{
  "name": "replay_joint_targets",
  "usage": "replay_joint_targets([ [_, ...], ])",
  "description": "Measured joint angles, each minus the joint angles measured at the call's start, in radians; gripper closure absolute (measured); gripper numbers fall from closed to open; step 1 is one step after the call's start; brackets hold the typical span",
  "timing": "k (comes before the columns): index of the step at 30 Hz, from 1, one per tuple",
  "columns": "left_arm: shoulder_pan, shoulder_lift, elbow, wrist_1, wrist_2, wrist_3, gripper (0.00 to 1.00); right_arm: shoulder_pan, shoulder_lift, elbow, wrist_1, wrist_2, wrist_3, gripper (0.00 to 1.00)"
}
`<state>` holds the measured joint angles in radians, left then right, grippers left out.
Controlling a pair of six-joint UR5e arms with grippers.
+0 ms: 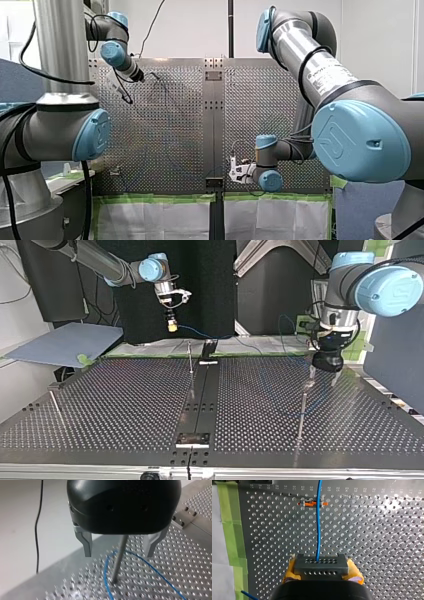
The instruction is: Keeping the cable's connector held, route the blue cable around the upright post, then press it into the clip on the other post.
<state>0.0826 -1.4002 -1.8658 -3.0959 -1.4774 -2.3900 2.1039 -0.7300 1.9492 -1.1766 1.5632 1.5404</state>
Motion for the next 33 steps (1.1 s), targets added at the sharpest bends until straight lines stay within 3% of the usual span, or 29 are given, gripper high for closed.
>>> replay_joint_targets([
  [9, -0.002, 0.057, 0.004, -0.054, -0.051, 0.086, 0.0, 0.0, 0.0, 0.0, 0.001, 0.0, 0.001, 1.0],
  [22, -0.034, 0.059, 0.136, -0.199, -0.188, 0.232, 0.0, 0.0, 0.0, -0.006, 0.002, -0.001, 0.004, 1.0],
  [33, -0.051, 0.062, 0.199, -0.291, -0.189, 0.331, 0.0, -0.004, 0.0, -0.009, 0.011, -0.007, 0.017, 1.0],
])
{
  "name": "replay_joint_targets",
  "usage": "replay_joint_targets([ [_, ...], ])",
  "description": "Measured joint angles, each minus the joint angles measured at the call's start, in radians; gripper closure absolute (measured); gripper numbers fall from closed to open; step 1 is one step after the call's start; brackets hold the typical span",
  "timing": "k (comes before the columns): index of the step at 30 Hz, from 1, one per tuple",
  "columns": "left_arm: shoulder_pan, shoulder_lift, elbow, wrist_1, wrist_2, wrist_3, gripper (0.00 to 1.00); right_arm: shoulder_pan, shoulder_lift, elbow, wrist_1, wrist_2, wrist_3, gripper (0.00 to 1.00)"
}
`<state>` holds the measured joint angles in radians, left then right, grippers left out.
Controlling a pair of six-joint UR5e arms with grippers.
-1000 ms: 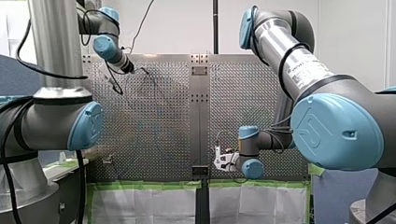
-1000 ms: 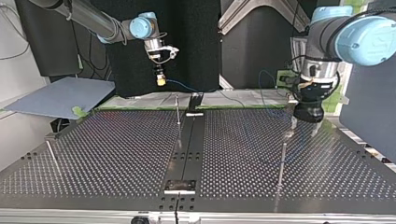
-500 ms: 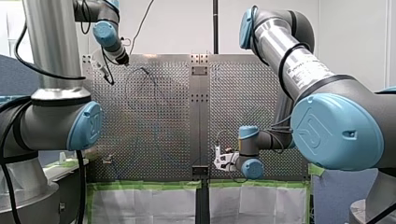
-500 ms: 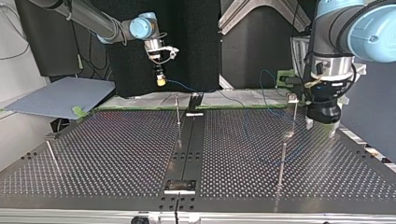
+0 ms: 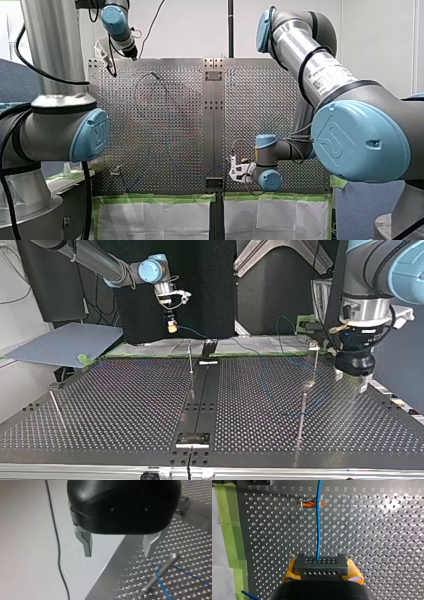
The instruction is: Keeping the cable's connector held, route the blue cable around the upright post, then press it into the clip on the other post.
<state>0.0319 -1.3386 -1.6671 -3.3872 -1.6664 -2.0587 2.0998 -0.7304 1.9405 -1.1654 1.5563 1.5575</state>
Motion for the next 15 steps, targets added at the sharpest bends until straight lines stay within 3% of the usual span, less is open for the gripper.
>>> replay_joint_targets([
  [11, -0.031, -0.076, 0.047, -0.012, 0.036, 0.107, 0.0, 0.002, 0.0, -0.001, 0.016, 0.0, 0.0, 1.0],
  [15, -0.041, -0.101, 0.054, -0.012, 0.023, 0.14, 0.0, 0.004, 0.0, -0.001, 0.016, 0.0, -0.002, 1.0],
])
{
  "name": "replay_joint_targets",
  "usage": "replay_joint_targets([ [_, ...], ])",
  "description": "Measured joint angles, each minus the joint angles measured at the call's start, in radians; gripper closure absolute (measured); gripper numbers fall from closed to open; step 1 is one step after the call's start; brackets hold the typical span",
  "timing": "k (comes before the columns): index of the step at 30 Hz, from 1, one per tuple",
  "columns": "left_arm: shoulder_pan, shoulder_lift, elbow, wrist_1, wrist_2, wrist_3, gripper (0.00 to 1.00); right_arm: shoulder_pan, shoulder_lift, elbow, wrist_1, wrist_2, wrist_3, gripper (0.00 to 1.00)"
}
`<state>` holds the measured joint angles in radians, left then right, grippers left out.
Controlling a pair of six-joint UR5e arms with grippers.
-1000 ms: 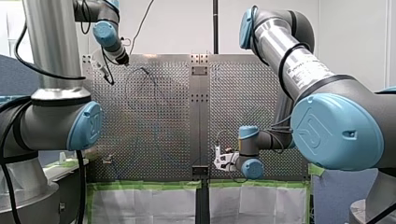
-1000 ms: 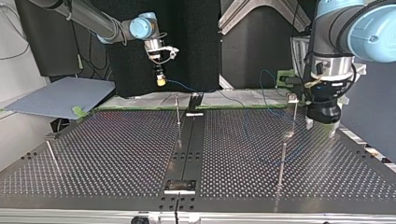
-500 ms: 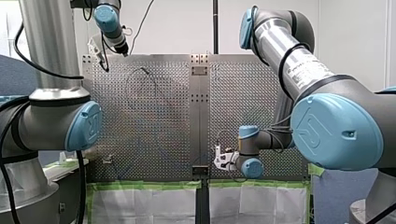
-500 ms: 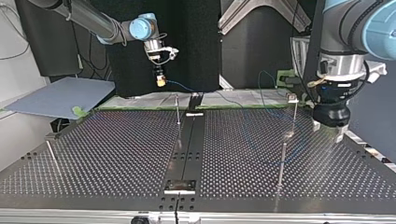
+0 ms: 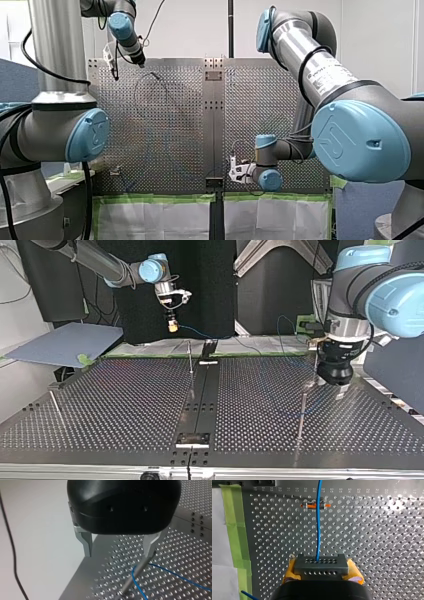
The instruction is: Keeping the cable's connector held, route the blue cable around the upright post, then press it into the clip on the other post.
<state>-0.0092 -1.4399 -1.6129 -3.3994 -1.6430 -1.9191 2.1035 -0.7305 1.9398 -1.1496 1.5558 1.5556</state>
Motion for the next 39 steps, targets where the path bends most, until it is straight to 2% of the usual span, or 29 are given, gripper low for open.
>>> replay_joint_targets([
  [7, -0.014, -0.029, 0.005, -0.001, -0.021, 0.063, 0.0, 0.0, 0.0, -0.003, 0.0, -0.004, -0.001, 1.0],
  [17, -0.04, -0.033, 0.024, 0.0, 0.008, 0.143, 0.0, 0.002, 0.0, -0.005, 0.003, -0.005, -0.003, 1.0],
  [24, -0.058, -0.033, 0.028, -0.001, 0.01, 0.201, 0.0, 0.002, 0.0, -0.005, 0.003, -0.007, -0.004, 1.0],
  [33, -0.078, -0.033, 0.029, -0.012, -0.032, 0.272, 0.0, 0.002, 0.0, -0.005, 0.003, -0.009, -0.004, 1.0],
  [39, -0.084, -0.033, 0.029, -0.023, -0.078, 0.324, 0.0, 0.002, 0.0, -0.006, 0.004, -0.009, -0.004, 1.0],
])
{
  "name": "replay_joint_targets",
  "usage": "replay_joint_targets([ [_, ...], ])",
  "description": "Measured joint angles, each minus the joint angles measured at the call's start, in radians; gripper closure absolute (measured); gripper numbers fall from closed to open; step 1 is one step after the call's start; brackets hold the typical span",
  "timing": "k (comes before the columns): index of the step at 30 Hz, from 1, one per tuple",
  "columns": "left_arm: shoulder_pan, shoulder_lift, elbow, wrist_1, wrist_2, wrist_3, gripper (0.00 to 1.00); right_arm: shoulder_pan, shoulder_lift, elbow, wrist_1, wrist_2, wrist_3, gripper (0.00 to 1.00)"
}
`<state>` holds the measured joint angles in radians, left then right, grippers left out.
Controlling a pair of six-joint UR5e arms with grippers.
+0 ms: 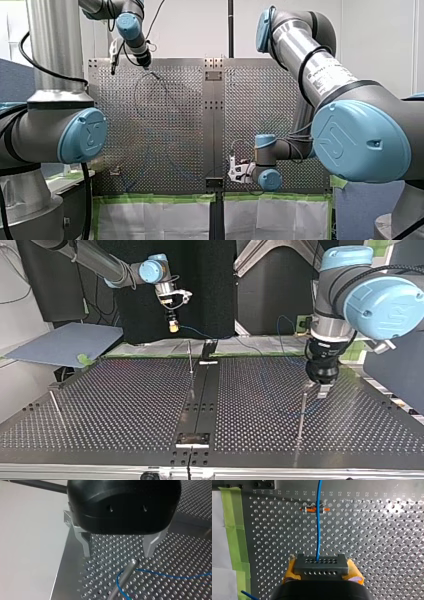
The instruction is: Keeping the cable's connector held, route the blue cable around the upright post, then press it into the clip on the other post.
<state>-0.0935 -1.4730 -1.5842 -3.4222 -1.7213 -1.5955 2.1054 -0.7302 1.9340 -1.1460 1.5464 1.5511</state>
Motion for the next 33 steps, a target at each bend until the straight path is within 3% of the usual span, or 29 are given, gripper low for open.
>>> replay_joint_targets([
  [11, -0.007, 0.001, 0.0, -0.019, -0.067, 0.089, 0.0, 0.004, 0.0, 0.001, 0.001, 0.0, -0.001, 1.0],
  [24, -0.021, 0.001, 0.0, -0.017, -0.065, 0.19, 0.0, 0.006, 0.0, 0.0, 0.002, 0.0, 0.0, 1.0],
  [29, -0.039, 0.001, 0.0, -0.01, -0.056, 0.236, 0.0, 0.006, -0.001, 0.0, 0.001, 0.0, 0.002, 1.0],
  [33, -0.061, -0.002, 0.0, 0.004, -0.039, 0.246, 0.0, 0.006, 0.0, 0.001, 0.001, -0.001, 0.002, 1.0],
])
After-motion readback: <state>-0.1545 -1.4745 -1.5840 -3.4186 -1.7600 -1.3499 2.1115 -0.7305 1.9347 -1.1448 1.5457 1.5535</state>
